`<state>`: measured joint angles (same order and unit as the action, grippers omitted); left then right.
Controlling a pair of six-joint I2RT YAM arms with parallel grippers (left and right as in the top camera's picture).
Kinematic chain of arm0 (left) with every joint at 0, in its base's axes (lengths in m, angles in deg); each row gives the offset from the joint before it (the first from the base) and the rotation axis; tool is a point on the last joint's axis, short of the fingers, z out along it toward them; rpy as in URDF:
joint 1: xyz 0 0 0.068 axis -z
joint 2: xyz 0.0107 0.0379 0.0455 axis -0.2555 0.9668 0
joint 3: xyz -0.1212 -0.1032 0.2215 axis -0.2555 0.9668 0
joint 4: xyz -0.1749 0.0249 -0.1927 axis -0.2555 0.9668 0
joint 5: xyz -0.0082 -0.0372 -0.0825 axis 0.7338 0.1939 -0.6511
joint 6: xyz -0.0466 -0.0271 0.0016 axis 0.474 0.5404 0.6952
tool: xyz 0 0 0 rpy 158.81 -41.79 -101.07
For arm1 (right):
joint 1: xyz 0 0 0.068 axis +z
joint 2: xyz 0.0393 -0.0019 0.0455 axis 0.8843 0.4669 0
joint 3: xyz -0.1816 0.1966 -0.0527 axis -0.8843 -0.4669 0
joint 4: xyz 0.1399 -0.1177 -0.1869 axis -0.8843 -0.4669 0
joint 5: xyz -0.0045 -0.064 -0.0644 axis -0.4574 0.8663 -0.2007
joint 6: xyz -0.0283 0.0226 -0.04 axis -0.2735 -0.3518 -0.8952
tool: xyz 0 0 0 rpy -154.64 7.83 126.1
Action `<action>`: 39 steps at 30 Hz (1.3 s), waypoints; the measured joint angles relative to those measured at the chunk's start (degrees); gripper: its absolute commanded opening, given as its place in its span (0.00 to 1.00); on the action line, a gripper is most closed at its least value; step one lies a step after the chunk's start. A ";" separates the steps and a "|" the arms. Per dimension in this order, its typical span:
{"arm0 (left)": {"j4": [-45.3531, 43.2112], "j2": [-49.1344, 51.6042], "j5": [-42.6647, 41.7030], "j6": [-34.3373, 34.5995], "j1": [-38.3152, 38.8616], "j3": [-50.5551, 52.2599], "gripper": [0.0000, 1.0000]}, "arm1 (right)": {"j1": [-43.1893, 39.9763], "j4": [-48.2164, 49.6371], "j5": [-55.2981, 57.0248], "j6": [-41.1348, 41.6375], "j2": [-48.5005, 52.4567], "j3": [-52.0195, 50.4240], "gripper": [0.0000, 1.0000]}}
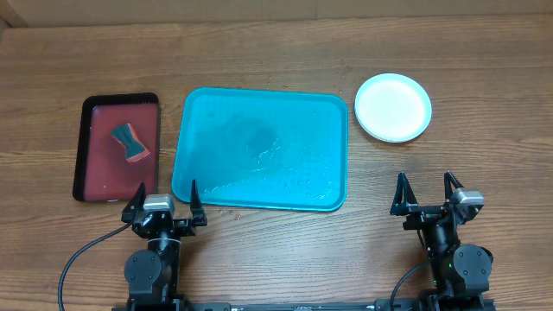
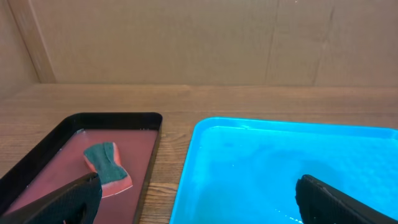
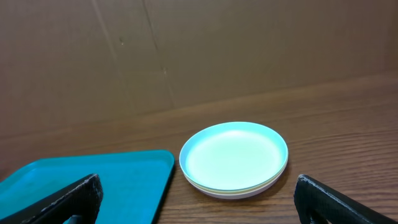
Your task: Clean dirty plates on tray and stack at the side
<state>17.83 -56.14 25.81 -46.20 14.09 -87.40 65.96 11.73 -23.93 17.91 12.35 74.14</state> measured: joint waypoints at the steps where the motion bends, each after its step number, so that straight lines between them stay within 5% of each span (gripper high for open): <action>1: 0.00 0.00 0.00 0.00 0.00 0.00 1.00 | 0.00 -0.04 0.00 -0.02 0.00 0.00 1.00; 14: 0.00 0.00 0.00 0.00 0.00 0.00 1.00 | 0.11 -0.07 -0.04 -8.81 0.00 0.00 1.00; 39: 0.00 0.00 -0.20 0.00 0.00 0.00 1.00 | 0.11 0.00 -0.07 -10.27 0.00 0.00 1.00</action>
<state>17.83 -56.14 25.62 -46.20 14.09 -87.40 66.07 11.73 -24.00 7.64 12.35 74.14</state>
